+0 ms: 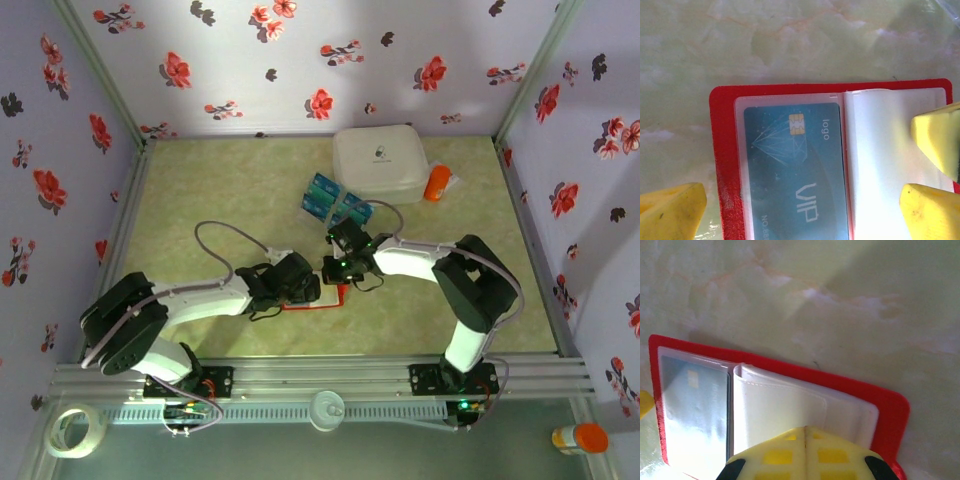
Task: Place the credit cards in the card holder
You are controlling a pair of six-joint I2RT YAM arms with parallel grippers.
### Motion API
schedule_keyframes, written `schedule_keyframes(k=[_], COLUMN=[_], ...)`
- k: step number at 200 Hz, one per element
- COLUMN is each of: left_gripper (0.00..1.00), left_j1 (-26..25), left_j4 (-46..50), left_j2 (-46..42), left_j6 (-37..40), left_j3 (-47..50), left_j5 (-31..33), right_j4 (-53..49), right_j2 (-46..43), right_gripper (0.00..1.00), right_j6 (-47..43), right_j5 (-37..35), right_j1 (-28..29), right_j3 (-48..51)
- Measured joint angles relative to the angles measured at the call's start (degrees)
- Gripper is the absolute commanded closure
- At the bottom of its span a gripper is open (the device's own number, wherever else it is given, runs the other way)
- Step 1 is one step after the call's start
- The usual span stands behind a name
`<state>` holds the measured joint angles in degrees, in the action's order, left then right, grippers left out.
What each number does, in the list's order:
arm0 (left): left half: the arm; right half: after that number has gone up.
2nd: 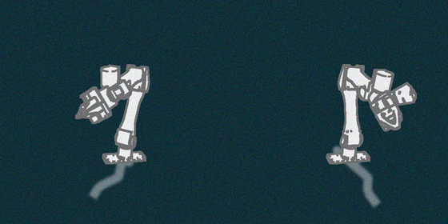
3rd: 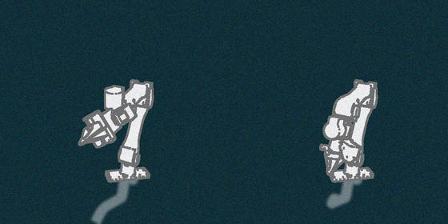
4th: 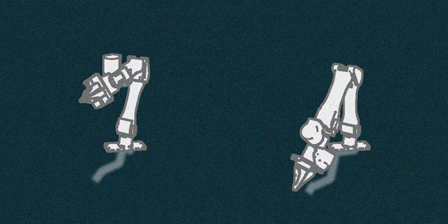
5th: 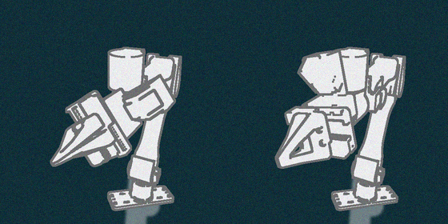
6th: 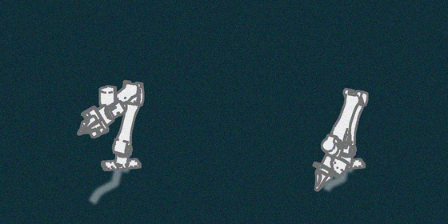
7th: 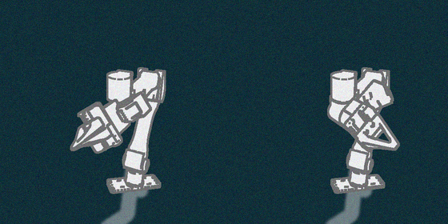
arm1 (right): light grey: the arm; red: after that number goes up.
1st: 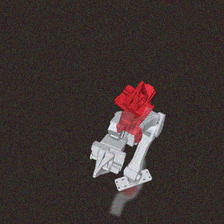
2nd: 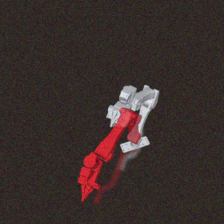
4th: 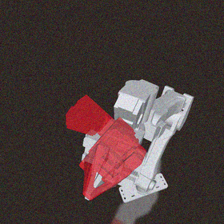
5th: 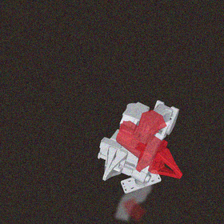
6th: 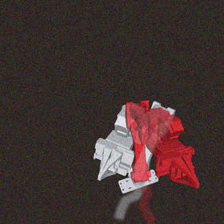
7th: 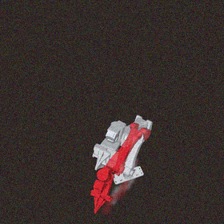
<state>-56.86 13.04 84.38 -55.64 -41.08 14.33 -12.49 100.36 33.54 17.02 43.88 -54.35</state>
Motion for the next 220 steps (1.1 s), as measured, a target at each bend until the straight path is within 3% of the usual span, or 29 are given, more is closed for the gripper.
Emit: schedule_keyframes(k=[110,220], left_gripper=[0.0,0.0], left_j1=[-0.15,-0.96], left_j4=[-2.73,-12.15], left_j2=[1.07,-3.65], left_j6=[0.04,0.04], left_j3=[2.03,7.54], left_j5=[-0.24,-1.75], right_j4=[1.95,2.49], right_j2=[0.92,0.92], right_gripper=[1.0,1.0], right_j6=[1.57,3.02], right_j5=[0.85,1.27], right_j1=[0.7,0.81], right_j3=[-0.46,-0.17])
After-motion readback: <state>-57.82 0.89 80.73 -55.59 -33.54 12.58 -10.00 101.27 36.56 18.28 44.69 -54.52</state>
